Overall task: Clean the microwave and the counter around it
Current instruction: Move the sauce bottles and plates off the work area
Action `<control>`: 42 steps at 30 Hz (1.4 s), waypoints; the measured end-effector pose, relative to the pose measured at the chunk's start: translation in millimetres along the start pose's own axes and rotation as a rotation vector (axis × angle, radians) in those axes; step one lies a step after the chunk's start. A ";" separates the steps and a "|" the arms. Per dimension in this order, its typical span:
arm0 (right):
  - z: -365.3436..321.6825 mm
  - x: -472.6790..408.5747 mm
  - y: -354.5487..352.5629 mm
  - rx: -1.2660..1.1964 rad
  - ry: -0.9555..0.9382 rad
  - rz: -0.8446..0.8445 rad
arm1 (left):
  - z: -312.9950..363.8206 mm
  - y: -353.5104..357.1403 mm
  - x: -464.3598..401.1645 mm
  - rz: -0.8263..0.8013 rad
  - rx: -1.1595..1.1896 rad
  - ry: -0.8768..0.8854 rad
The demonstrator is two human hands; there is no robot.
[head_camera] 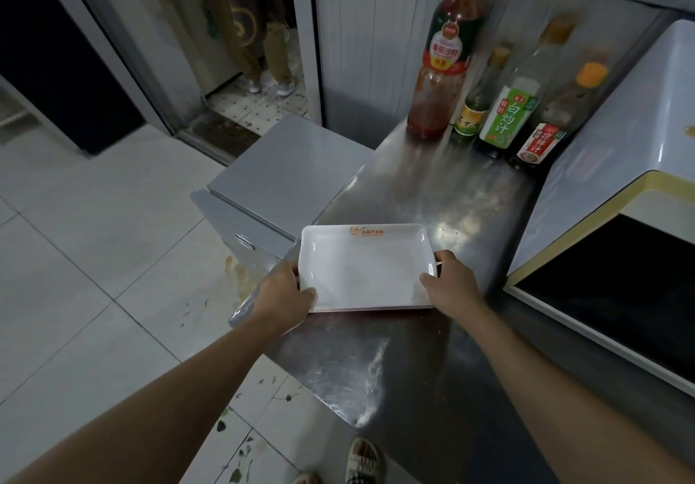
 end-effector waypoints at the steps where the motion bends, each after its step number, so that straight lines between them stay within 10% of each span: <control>1: 0.2 -0.6 0.8 0.003 0.001 0.002 | 0.2 0.6 -0.9 -0.005 0.005 0.006; 42: -13.1 -130.6 -106.2 -0.227 0.303 0.413 | 181.9 -31.0 -259.1 -0.191 -0.187 0.312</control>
Point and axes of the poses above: each hand's wrist, its own x-axis away from the middle knuckle, its own y-axis out of the palm, z = x × y, the point moved 8 cm from there along -x, towards the middle knuckle, and after that the axes turned 12 degrees about -z, right-handed, at the moved point
